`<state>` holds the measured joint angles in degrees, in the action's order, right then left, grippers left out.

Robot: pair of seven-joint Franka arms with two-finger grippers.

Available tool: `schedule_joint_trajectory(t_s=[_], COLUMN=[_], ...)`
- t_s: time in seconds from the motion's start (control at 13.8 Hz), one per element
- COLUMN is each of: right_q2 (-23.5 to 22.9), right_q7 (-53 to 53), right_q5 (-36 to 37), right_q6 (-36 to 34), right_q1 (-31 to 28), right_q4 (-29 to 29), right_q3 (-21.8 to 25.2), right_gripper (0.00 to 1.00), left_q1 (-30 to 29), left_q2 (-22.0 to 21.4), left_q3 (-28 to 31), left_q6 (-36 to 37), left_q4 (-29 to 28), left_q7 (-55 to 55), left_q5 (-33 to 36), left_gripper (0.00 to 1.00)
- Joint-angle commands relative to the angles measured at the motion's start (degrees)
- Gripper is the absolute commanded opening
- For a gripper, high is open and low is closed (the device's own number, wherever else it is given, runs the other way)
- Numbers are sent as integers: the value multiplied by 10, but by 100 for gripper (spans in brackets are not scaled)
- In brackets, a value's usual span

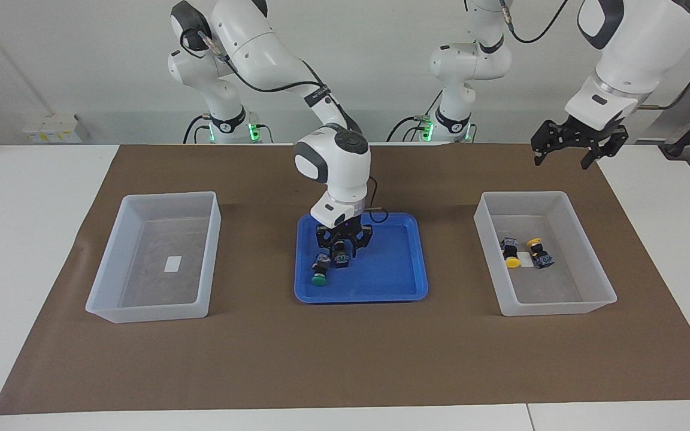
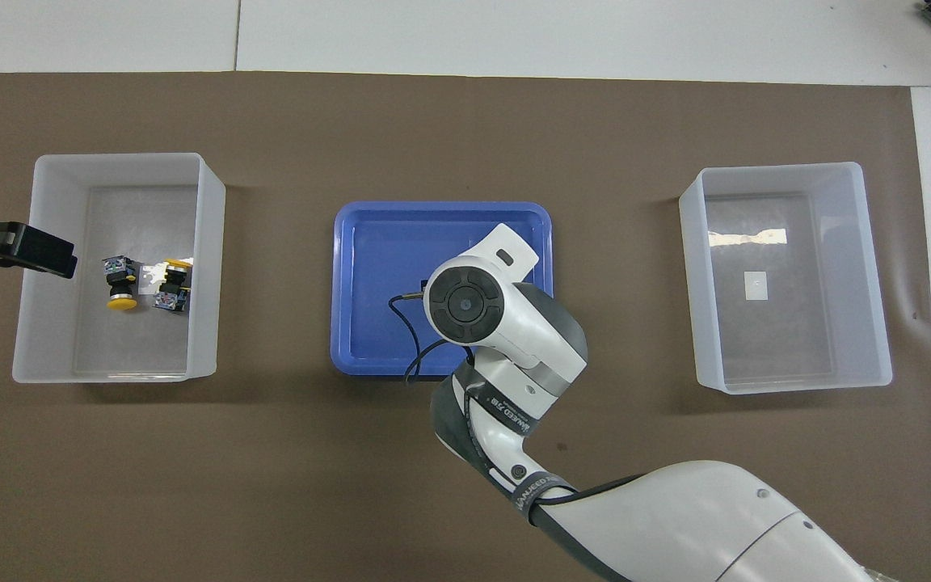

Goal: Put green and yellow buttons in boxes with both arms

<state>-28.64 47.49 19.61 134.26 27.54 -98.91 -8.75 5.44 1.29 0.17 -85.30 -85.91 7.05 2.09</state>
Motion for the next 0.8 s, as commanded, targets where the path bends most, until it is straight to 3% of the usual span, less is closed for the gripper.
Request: schedule_joint_trajectory(t_s=[0.0, 0.22, 0.73], right_q2=[9, 24, 128], right_q7=[9, 8, 1], right_q5=[17, 17, 6], right_q6=[4, -4, -80], right_q1=[0, 0, -48], right_q4=[-13, -10, -13], right_q3=[-5, -5, -6], right_gripper=[0, 0, 0], left_q1=[9, 2, -10], left_q2=[-9, -9, -16], left_q3=[3, 4, 11], left_q6=[-4, -17, -30], left_q4=[-13, -14, -32], left_q7=[-15, -13, -15], left_q5=[8, 1, -32], left_gripper=[100, 100, 100])
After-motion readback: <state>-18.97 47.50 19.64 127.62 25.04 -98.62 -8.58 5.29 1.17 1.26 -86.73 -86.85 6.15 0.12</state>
